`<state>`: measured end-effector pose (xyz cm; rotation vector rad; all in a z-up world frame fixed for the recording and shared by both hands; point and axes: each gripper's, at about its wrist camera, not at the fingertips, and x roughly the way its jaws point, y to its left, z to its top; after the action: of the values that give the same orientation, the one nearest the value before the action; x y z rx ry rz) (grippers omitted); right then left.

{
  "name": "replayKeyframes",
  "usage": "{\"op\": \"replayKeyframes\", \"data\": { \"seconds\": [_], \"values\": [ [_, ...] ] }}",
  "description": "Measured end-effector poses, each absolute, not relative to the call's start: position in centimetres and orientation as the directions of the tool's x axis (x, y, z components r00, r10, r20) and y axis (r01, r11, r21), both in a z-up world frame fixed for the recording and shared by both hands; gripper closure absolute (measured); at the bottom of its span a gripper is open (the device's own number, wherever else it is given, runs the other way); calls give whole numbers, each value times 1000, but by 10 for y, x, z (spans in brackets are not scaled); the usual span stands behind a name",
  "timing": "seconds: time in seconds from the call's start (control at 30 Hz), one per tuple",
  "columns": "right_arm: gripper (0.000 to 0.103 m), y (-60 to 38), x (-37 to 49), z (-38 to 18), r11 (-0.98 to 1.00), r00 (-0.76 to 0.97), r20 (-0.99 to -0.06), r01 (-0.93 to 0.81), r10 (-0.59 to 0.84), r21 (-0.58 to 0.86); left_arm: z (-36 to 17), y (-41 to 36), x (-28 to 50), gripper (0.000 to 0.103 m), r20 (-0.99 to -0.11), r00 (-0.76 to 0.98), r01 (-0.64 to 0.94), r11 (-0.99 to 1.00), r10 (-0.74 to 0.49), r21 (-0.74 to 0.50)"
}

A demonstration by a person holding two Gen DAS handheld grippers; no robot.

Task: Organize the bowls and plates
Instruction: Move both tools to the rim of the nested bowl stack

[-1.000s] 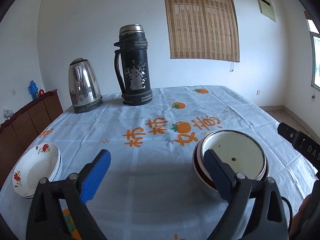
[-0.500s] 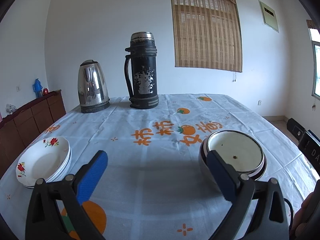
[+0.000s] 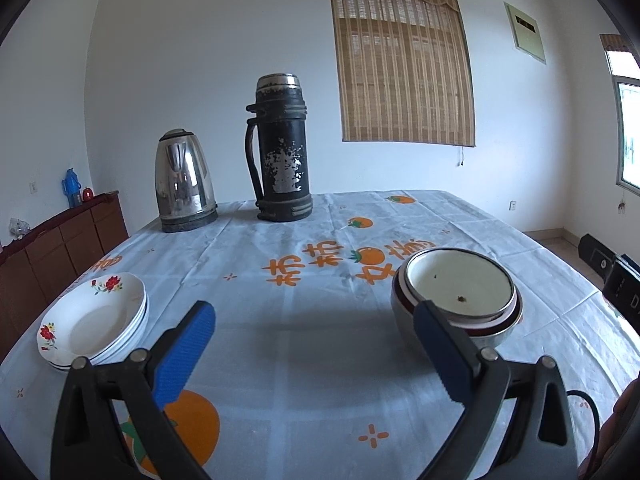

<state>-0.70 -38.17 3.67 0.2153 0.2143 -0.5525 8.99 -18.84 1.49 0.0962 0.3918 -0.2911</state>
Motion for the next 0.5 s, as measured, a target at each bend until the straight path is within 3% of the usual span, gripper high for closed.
{"op": "replayKeyframes", "data": {
  "seconds": [0.5],
  "values": [
    [24,-355,-24,35,845,832,-234,531,-503,71,13,-183,67,1,-364,888,324,944,-283,58]
  ]
}}
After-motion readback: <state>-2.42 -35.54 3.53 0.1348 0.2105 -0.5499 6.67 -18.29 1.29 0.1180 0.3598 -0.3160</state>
